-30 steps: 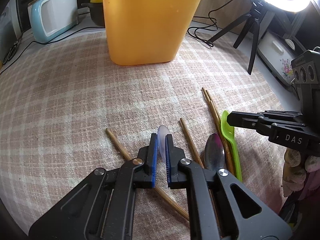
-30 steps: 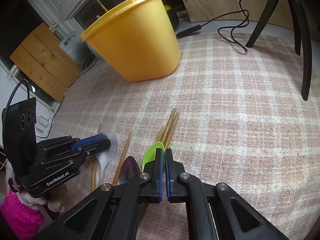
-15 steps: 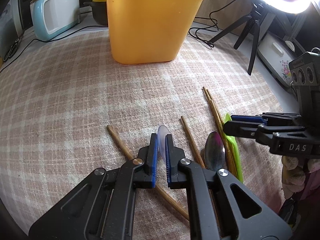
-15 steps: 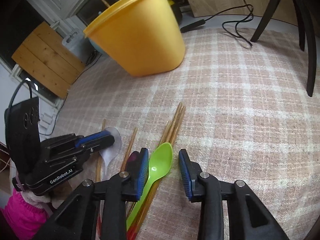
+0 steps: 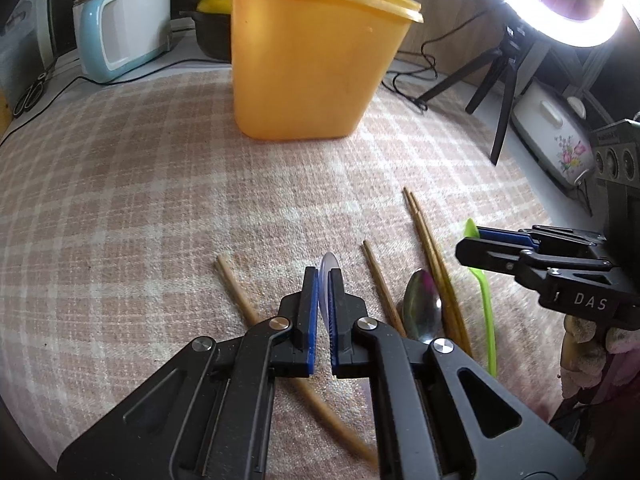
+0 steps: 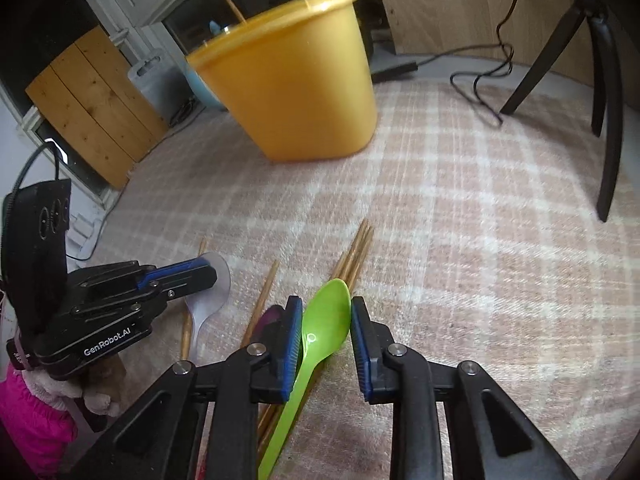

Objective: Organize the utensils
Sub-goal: 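Close the right tool on the green plastic spoon, then carry the clear spoon with the left tool into the container while the right tool drops the green spoon in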

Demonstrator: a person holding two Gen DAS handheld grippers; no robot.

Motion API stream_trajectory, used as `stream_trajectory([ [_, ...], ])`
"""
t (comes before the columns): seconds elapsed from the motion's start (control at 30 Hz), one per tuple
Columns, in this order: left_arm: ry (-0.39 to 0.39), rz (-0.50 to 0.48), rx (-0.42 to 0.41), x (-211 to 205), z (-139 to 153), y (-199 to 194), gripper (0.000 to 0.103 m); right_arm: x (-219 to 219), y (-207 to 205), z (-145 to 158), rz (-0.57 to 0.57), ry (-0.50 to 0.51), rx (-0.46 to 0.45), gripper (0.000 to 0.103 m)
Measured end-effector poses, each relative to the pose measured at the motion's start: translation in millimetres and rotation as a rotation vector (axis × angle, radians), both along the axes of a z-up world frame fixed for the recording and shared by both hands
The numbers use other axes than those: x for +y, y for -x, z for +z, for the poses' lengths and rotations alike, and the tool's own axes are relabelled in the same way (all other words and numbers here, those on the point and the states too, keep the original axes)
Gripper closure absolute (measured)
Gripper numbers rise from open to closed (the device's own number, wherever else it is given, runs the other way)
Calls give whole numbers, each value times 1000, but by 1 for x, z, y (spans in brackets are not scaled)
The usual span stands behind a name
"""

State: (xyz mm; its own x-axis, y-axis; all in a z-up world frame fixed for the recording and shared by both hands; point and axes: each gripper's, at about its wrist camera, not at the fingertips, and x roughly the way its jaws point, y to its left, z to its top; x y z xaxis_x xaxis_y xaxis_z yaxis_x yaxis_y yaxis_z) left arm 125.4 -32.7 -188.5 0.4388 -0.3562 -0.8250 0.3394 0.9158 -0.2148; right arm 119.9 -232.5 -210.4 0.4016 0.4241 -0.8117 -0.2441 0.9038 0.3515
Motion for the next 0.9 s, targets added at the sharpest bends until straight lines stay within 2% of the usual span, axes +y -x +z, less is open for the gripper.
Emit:
stream_trajectory([
  [0.4, 56, 27, -87, 14, 45, -1, 102, -16, 7, 47, -45, 9, -148, 80],
  [0.7, 101, 47, -218, 21, 96, -16, 101, -12, 8, 99, -74, 29, -303, 80],
  [0.9, 136, 78, -295, 33, 129, -40, 101, -10, -6, 131, -101, 23, -375, 80],
])
